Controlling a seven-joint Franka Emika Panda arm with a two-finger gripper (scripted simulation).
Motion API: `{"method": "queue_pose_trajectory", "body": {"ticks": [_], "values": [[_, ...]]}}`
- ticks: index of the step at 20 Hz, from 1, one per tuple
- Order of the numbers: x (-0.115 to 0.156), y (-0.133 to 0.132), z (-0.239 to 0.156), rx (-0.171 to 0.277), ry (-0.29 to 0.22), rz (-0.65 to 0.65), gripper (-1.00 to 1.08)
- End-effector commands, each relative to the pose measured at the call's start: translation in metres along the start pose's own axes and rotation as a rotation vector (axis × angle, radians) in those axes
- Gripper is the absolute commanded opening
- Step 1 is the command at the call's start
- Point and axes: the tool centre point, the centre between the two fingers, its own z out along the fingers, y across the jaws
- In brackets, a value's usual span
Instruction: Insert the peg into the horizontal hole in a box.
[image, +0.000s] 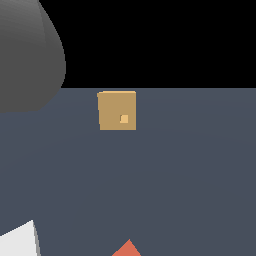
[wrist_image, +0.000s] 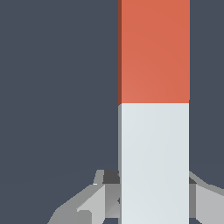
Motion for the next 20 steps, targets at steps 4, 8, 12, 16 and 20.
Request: {"method": "queue_pose_trajectory", "body": {"ticks": [4, 8, 12, 16, 20], "values": [[0.048, -0.015, -0.005, -0.002, 0.001, -0.099, -1.00], [0.101, -0.038, -0.009, -0.002, 0.001, -0.214, -1.00], [0.167, -0.079, -0.015, -0.003, 0.001, -0.368, -1.00], [0.232, -0.135, -0.022, -0.003, 0.001, -0.540, -1.00], [0.278, -0.190, -0.027, -0.003, 0.001, -0.681, -1.00]]}}
